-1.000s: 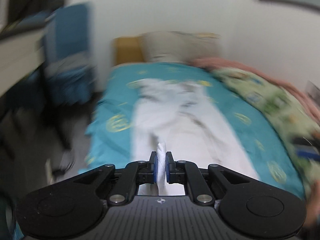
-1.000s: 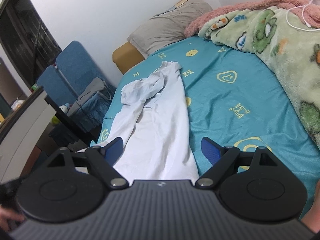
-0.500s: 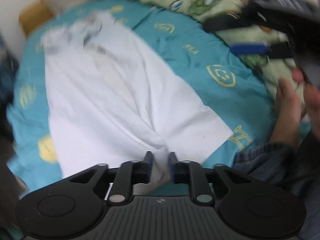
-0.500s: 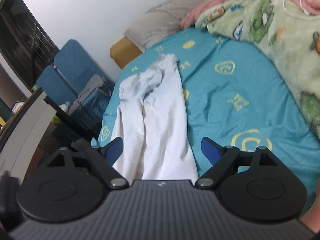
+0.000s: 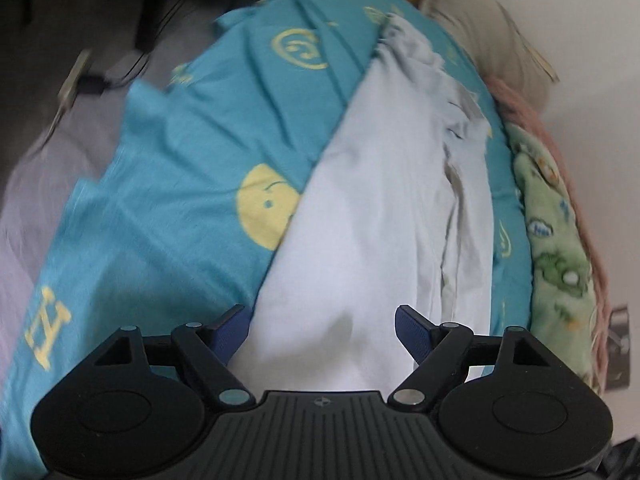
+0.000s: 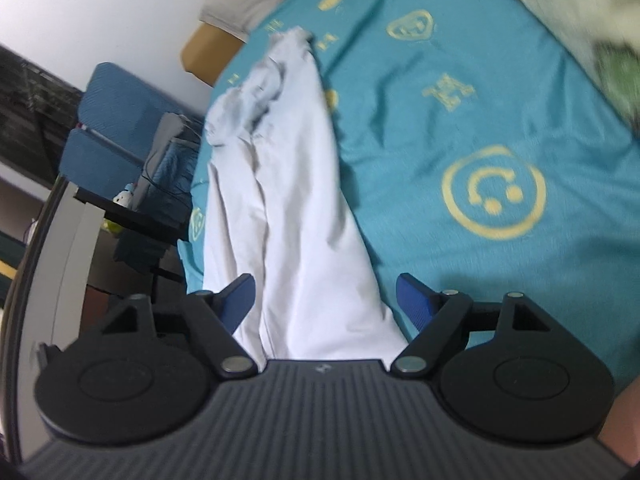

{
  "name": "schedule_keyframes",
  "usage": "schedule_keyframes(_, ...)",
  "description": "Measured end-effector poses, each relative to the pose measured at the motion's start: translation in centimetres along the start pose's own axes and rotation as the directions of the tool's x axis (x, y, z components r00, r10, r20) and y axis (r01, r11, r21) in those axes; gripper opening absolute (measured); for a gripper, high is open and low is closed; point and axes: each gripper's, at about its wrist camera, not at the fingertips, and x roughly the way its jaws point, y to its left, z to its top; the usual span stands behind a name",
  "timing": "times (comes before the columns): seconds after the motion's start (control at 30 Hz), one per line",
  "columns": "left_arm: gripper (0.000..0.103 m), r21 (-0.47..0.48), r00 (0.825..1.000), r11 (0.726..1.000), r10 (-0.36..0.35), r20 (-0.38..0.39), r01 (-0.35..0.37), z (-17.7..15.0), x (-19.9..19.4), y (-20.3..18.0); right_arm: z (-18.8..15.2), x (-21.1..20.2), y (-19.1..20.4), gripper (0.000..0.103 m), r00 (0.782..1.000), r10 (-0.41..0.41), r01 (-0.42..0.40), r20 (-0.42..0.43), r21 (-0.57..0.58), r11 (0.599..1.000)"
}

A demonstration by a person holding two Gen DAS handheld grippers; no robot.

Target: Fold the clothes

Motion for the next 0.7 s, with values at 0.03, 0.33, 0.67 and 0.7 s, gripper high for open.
schedule_keyframes(0.03,0.082,-0.004,1.000,1.000,0.010,-0.003,-0.010,-0.1,0.2,0.1,-0.1,0.3,-0.2,0.080,1.000,-0.008,0.008,-0.006,0.011,1.000)
schedule_keyframes(0.33,0.085,0.036,0.997,0.998,0.047,-0.068,-0.045,-1.1,2.3,-1.3,-1.0,2.7,-1.7,0.058,0.991,-0.075,0.080,-0.109,0.043,0.996)
schedule_keyframes(0.67,0.066,0.015,0.987,1.000,-0.018,-0.163,0.021,-2.7,2.5,-1.9,-2.3,2.8,-1.7,0.053,0.982,-0.090,0.091,-0.168,-0.002,0.996)
schedule_keyframes(0.7,0.061,0.019,0.986,1.000,-0.016,-0.167,0.019,-3.0,2.5,-2.1,-2.4,3.0,-1.7,0.053,0.979,-0.077,0.078,-0.190,-0.001,0.997)
